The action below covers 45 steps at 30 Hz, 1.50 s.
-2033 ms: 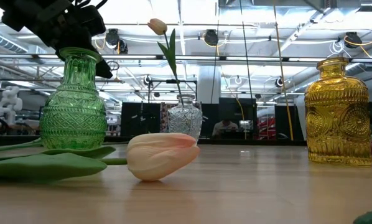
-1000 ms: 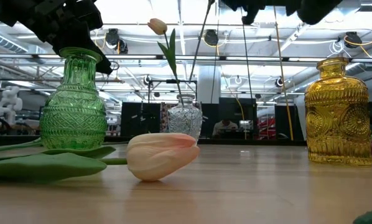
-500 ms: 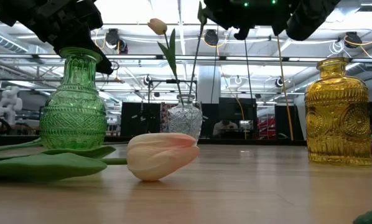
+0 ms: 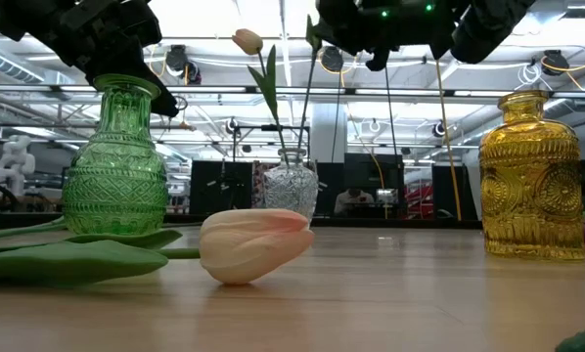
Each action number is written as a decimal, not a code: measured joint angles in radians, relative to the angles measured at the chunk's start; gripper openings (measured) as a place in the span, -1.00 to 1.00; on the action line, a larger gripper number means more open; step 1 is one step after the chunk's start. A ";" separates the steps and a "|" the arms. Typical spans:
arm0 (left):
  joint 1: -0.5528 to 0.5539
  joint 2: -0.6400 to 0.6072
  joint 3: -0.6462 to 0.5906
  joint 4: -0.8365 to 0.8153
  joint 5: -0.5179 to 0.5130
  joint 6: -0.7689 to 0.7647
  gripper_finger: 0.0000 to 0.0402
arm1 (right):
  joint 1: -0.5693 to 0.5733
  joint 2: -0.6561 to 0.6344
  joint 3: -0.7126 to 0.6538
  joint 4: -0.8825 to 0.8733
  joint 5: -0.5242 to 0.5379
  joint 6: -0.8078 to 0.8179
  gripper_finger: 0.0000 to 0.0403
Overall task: Sort flowers into vase by color
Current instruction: Put the top pink flower into the transparent vase, then put the pink flower into the transparent vase
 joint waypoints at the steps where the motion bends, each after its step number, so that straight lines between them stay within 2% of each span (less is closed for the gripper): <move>1: 0.000 0.000 0.000 0.003 0.000 0.000 -0.38 | 0.000 0.000 0.000 -0.003 0.000 0.000 -0.91; 9: 0.000 0.000 0.000 0.052 0.000 0.025 -0.38 | -0.004 0.042 0.000 -0.031 0.000 0.031 -0.91; 16: 0.001 0.000 0.000 0.057 0.000 0.031 -0.38 | -0.004 0.147 0.000 0.082 0.000 0.035 -0.91; 22: 0.001 0.000 0.000 0.056 0.000 0.031 -0.38 | -0.004 0.189 0.000 0.110 0.010 0.045 -0.91; 27: 0.001 0.000 0.000 0.054 0.000 0.031 -0.38 | -0.004 0.216 0.000 0.110 0.077 0.053 -0.88; 31: 0.001 0.000 0.000 0.054 0.000 0.031 -0.38 | -0.005 0.222 0.000 0.104 0.081 0.053 -0.73; 36: 0.001 0.000 0.000 0.053 0.000 0.029 -0.38 | 0.004 0.199 0.000 0.118 0.081 0.036 -0.45; 43: -0.012 0.000 0.036 0.069 -0.010 0.029 -0.38 | 0.033 0.080 0.000 0.066 0.086 0.016 0.07; 45: -0.023 0.000 0.049 0.065 -0.011 0.043 -0.38 | 0.045 0.025 0.000 0.019 0.119 0.011 0.21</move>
